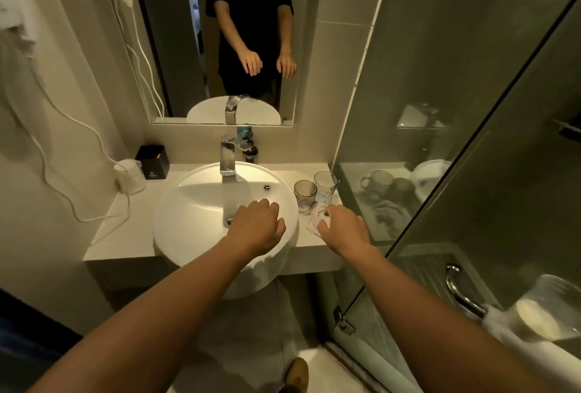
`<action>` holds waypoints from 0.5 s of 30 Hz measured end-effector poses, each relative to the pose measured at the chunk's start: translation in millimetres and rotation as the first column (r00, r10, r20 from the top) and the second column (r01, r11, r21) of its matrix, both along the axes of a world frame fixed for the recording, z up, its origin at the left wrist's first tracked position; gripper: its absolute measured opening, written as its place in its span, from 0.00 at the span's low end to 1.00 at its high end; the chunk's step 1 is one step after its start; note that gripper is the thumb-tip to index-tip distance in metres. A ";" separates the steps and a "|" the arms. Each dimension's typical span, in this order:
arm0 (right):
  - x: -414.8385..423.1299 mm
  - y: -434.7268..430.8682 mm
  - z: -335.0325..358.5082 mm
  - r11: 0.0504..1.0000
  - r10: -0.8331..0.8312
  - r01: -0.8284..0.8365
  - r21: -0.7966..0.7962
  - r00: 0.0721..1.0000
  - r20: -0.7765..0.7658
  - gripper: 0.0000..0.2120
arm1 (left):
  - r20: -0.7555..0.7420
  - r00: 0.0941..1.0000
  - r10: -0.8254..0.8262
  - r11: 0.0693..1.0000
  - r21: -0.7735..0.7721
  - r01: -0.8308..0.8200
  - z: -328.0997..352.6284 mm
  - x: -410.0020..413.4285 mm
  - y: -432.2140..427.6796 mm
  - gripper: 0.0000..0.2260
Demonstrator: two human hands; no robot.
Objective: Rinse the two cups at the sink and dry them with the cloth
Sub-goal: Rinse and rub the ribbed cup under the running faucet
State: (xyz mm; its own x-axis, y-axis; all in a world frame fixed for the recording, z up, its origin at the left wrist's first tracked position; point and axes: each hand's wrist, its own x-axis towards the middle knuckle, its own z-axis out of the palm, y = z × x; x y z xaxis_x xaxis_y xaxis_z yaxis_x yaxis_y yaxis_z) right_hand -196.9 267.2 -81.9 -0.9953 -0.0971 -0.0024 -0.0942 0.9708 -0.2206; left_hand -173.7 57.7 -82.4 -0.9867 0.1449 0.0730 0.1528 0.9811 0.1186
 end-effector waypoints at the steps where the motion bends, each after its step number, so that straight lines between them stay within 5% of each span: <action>1: -13.7 4.6 -5.3 1.000 0.003 -0.003 0.000 1.000 0.015 0.16 | 0.014 1.000 0.006 1.000 0.000 -0.006 -2.9 -13.9 4.6 0.17; 15: -153.7 33.5 -43.1 0.986 0.168 -0.168 -0.016 0.976 0.139 0.13 | 0.143 0.989 0.041 0.999 -0.005 -0.041 -31.1 -143.7 47.2 0.16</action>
State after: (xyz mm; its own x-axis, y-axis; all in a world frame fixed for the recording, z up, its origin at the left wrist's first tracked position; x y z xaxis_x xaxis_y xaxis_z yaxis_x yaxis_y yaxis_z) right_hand -350.6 300.7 -125.0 -0.9546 -0.2633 -0.1396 -0.2240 0.9428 -0.2467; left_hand -317.4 104.8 -113.5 -0.9921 0.1040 -0.0697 0.0940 0.9865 0.1340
